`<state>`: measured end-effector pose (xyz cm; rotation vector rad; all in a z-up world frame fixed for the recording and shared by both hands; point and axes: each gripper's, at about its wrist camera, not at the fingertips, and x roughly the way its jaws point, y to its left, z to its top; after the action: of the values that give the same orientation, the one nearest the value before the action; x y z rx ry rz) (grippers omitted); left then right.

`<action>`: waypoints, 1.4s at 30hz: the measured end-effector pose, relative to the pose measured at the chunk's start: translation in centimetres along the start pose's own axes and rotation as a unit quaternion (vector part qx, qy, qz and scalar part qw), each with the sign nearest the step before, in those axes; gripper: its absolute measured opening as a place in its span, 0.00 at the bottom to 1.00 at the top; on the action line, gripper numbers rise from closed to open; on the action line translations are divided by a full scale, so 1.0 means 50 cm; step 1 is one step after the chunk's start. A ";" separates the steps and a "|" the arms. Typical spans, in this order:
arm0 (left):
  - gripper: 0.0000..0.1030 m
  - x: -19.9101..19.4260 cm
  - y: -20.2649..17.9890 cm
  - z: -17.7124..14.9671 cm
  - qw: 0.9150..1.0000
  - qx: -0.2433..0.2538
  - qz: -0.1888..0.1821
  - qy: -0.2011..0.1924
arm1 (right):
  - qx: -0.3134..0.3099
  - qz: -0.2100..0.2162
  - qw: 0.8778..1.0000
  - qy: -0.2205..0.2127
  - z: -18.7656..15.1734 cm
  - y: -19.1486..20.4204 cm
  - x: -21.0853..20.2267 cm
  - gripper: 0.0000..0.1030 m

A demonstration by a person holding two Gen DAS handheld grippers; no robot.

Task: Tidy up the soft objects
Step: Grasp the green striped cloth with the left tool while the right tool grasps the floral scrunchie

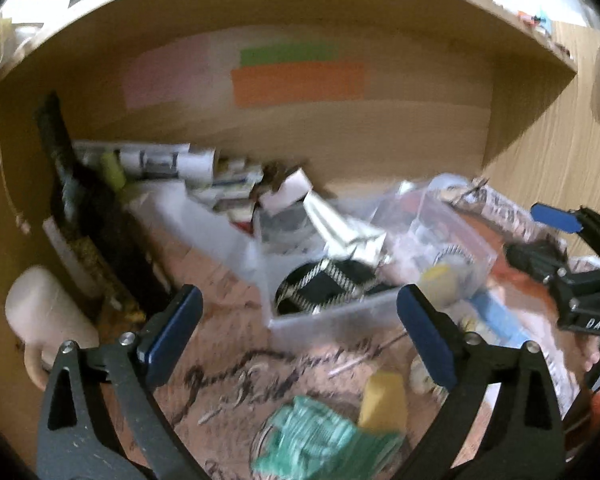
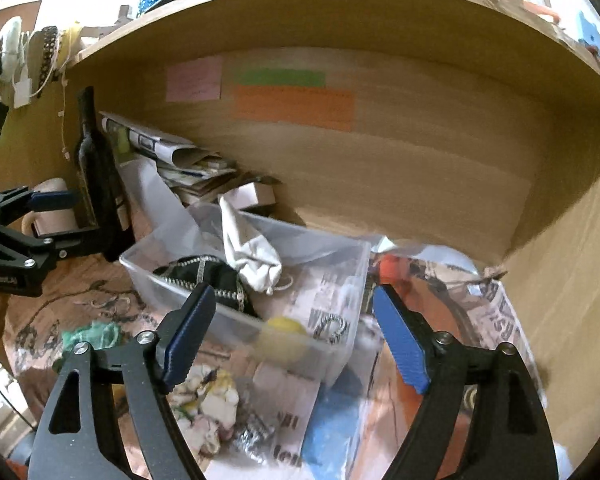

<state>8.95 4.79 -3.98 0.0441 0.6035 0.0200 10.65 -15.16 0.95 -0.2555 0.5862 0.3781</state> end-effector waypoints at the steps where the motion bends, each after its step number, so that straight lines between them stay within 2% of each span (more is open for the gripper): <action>1: 0.96 0.002 0.005 -0.013 1.000 -0.001 0.001 0.008 | 0.003 0.001 1.000 0.004 -0.008 0.002 0.001 0.77; 5: 0.96 0.016 0.021 -0.067 0.999 -0.014 0.005 0.044 | 0.014 0.011 0.999 0.035 -0.048 0.011 0.021 0.77; 7: 0.96 0.032 0.034 -0.096 0.997 -0.029 0.005 0.075 | 0.022 0.022 0.998 0.054 -0.066 0.014 0.032 0.76; 9: 0.96 0.052 0.041 -0.118 0.994 -0.039 0.003 0.099 | 0.026 0.033 0.997 0.067 -0.081 0.020 0.040 0.73; 11: 0.96 0.061 0.046 -0.139 0.993 -0.047 0.006 0.112 | 0.025 0.044 0.995 0.083 -0.092 0.029 0.050 0.63; 15: 0.96 0.059 0.039 -0.174 0.992 -0.045 -0.001 0.120 | 0.016 0.062 0.993 0.103 -0.106 0.049 0.062 0.51; 17: 0.96 0.056 0.037 -0.186 0.991 -0.048 -0.001 0.121 | 0.009 0.067 0.991 0.113 -0.110 0.060 0.070 0.37; 19: 0.96 0.055 0.036 -0.196 0.991 -0.059 -0.004 0.123 | 0.005 0.071 0.990 0.120 -0.114 0.068 0.076 0.32; 21: 0.84 0.056 0.036 -0.209 0.989 -0.072 -0.010 0.129 | 0.003 0.067 0.991 0.116 -0.116 0.071 0.074 0.28; 23: 0.74 0.060 0.036 -0.217 0.987 -0.077 -0.019 0.137 | 0.003 0.067 0.991 0.112 -0.115 0.070 0.069 0.19; 25: 0.68 0.054 0.033 -0.218 0.989 -0.077 -0.018 0.128 | 0.005 0.061 0.993 0.104 -0.114 0.068 0.061 0.13; 26: 0.59 0.053 0.031 -0.216 0.989 -0.076 -0.023 0.128 | 0.005 0.060 0.993 0.102 -0.112 0.066 0.060 0.12; 28: 0.54 0.049 0.027 -0.213 0.989 -0.073 -0.023 0.125 | 0.010 0.059 0.994 0.092 -0.107 0.060 0.051 0.10; 32: 0.32 0.035 0.021 -0.200 0.992 -0.063 -0.019 0.112 | 0.017 0.054 0.996 0.072 -0.092 0.048 0.031 0.10; 34: 0.12 0.029 0.022 -0.190 0.992 -0.060 -0.027 0.108 | 0.024 0.053 0.997 0.060 -0.084 0.041 0.019 0.10; 35: 0.09 0.029 0.022 -0.186 0.992 -0.059 -0.027 0.108 | 0.025 0.052 0.997 0.057 -0.080 0.038 0.016 0.10; 42: 0.03 -0.002 0.025 -0.149 0.996 -0.051 -0.015 0.069 | 0.042 0.041 0.998 0.015 -0.047 0.017 -0.022 0.10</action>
<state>4.61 6.31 -9.99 -0.0662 0.7399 0.0243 8.30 -15.49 -0.40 -0.1570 0.6413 0.4291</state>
